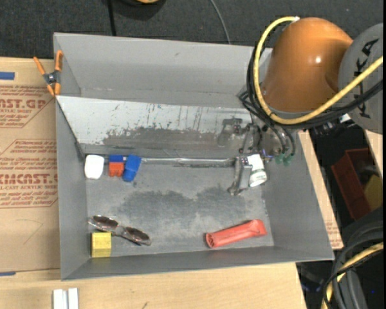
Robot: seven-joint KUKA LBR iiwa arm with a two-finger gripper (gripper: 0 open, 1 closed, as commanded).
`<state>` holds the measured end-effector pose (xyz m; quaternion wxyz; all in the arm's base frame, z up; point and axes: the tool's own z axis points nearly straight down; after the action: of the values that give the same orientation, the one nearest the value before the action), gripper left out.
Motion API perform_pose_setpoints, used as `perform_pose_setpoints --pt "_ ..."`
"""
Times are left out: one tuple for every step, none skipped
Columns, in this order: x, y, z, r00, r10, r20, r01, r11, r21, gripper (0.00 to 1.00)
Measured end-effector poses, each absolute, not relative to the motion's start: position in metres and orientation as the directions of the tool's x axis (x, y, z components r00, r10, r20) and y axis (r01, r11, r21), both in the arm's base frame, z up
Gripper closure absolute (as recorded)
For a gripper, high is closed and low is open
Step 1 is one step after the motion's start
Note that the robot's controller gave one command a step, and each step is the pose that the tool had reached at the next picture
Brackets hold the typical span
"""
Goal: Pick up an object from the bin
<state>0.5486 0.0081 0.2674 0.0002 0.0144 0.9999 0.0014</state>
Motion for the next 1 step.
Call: perform_pose_setpoints --pt "0.5289 0.0002 0.2447 -0.977 -0.215 -0.001 -0.215 0.977 -0.002 0.00"
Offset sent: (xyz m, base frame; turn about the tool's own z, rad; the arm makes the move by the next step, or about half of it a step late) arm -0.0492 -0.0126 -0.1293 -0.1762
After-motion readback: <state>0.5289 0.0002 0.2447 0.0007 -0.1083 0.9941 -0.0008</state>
